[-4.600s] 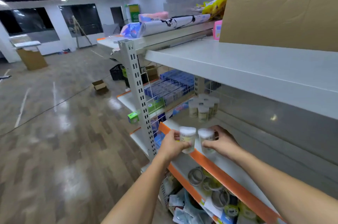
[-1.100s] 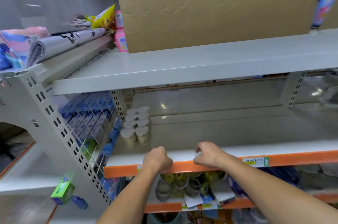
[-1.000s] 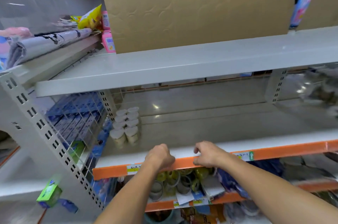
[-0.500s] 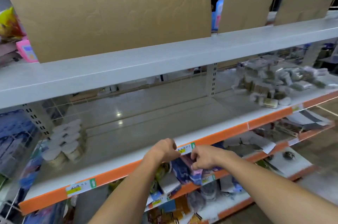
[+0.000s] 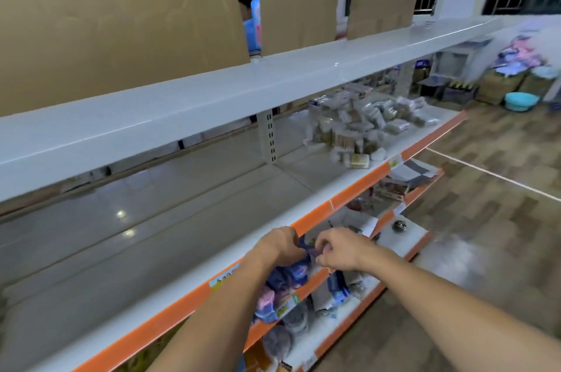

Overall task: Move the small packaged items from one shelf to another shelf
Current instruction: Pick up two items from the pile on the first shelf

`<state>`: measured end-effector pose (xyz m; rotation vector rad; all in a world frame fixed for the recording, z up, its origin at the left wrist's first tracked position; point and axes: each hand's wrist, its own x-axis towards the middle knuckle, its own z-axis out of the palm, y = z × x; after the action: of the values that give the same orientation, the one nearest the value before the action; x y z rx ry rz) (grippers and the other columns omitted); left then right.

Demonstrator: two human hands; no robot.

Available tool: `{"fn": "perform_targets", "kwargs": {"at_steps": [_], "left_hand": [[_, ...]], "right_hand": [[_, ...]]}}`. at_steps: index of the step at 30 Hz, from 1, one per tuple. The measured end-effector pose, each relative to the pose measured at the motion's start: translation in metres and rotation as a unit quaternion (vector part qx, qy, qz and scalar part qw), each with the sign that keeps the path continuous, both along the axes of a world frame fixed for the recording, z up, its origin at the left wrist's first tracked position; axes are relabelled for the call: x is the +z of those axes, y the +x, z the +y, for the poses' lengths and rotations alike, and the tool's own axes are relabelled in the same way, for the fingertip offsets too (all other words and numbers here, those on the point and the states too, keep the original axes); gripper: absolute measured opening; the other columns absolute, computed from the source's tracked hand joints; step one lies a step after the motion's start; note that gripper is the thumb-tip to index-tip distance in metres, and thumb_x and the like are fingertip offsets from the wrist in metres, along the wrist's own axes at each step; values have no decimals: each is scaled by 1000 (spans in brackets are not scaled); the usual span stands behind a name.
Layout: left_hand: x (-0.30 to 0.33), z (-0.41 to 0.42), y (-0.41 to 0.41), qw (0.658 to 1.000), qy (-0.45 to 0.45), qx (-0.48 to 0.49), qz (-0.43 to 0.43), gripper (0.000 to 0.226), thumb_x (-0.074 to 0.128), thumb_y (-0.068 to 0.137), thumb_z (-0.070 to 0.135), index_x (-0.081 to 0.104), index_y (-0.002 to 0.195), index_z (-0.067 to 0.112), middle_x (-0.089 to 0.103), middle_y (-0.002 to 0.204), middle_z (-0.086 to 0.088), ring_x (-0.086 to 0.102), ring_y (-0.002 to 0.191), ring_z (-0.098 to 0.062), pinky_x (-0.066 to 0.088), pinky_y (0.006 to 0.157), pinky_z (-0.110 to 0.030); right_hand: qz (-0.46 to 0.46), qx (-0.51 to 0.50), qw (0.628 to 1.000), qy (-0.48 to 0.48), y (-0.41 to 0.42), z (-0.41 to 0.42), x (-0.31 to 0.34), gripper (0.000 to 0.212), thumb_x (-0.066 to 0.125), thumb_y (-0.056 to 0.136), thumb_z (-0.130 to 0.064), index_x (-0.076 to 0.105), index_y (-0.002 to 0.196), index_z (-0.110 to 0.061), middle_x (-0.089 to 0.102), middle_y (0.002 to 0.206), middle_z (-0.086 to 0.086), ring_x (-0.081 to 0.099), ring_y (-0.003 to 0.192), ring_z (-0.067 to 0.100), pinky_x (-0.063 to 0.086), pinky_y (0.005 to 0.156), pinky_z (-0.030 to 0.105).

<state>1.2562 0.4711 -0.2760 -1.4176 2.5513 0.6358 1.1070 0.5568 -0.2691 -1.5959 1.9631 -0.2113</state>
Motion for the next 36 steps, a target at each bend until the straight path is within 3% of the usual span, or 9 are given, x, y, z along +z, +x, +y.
{"fn": "perform_targets", "kwargs": {"at_steps": [8,13,16,20,26,36], "left_hand": [[-6,-37,-97,997,16,-72,-3,35,59,89,32,63,119,15,64,123,-9,61,111,-26,49,88,-33],[7,-73,-159,993,9,-117,14,40,62,90,35,63,123,13,64,126,-9,60,114,-27,49,91,-33],[10,-96,-189,991,12,-131,27,38,61,91,34,63,124,14,64,127,-9,61,114,-25,46,85,-28],[10,-123,-228,988,17,-151,35,36,61,90,34,63,121,17,64,127,-8,61,113,-24,40,77,-24],[10,-152,-282,982,0,-180,51,35,61,87,31,67,117,13,67,121,-11,63,110,-26,46,80,-27],[10,-170,-378,980,5,-179,86,33,59,91,30,66,117,11,67,122,-13,62,112,-26,50,90,-29]], "right_hand": [[-5,-69,998,-3,-76,-21,-7,37,67,87,-30,61,123,-21,66,109,-3,63,98,15,51,82,29],[18,-106,994,-25,-129,-48,-2,12,57,83,-26,63,93,-30,59,86,-9,58,82,14,43,60,21],[14,-131,991,-23,-154,-65,1,27,56,81,-26,66,105,-24,65,98,-4,62,89,16,51,75,27],[11,-172,985,-25,-189,-86,2,25,65,82,-28,67,105,-22,70,100,-3,66,90,16,55,81,31],[10,-205,978,-41,-229,-110,-1,9,66,79,-24,61,85,-27,60,77,-9,63,81,14,54,82,33],[39,-204,977,-44,-317,-138,-6,16,63,82,-22,66,96,-16,70,95,6,66,90,22,54,79,34]]}}
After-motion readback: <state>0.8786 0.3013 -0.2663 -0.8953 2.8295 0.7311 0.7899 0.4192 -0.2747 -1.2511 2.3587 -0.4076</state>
